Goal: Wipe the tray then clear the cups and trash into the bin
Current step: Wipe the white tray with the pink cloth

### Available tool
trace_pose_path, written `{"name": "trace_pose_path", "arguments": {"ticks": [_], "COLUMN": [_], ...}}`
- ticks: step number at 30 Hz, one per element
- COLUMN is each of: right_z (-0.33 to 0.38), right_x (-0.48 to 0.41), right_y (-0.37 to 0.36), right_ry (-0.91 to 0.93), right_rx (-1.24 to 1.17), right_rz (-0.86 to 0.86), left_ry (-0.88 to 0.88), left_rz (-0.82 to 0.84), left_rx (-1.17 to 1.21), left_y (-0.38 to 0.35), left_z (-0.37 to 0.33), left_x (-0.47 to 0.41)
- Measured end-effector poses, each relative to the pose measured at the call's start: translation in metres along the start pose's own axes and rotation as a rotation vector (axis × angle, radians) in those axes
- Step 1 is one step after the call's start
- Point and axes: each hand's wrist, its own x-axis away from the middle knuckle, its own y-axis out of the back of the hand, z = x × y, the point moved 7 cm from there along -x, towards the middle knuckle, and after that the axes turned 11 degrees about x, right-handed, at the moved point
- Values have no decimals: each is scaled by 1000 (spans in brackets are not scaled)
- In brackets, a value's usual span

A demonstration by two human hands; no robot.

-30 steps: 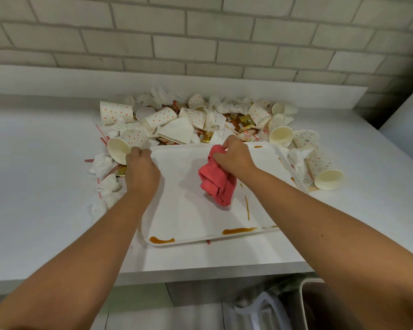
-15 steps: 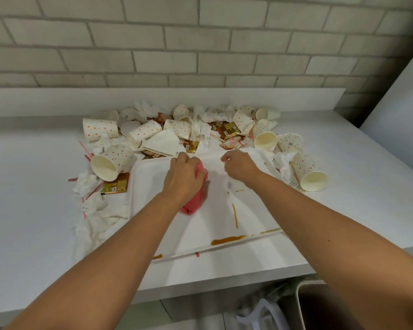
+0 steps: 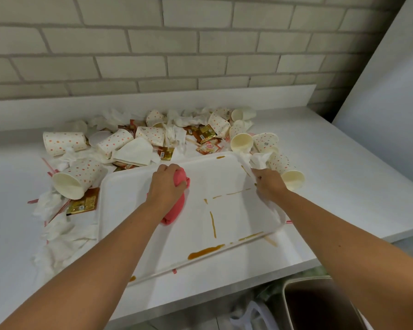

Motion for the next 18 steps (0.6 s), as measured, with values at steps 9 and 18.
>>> {"name": "trace_pose_path", "arguments": {"ticks": [9,18], "right_z": [-3,0], "right_x": [-7,-7], "right_y": [3,6], "right_ry": [77,167], "right_rx": [55,172], "right_rz": [103,229], "left_ry": [-82,-139], "left_rz": [49,115], "left_rx": [-145,-336], "left_y": [-22,-47], "left_z": [-17,-45], "left_x": [-34,-53]}}
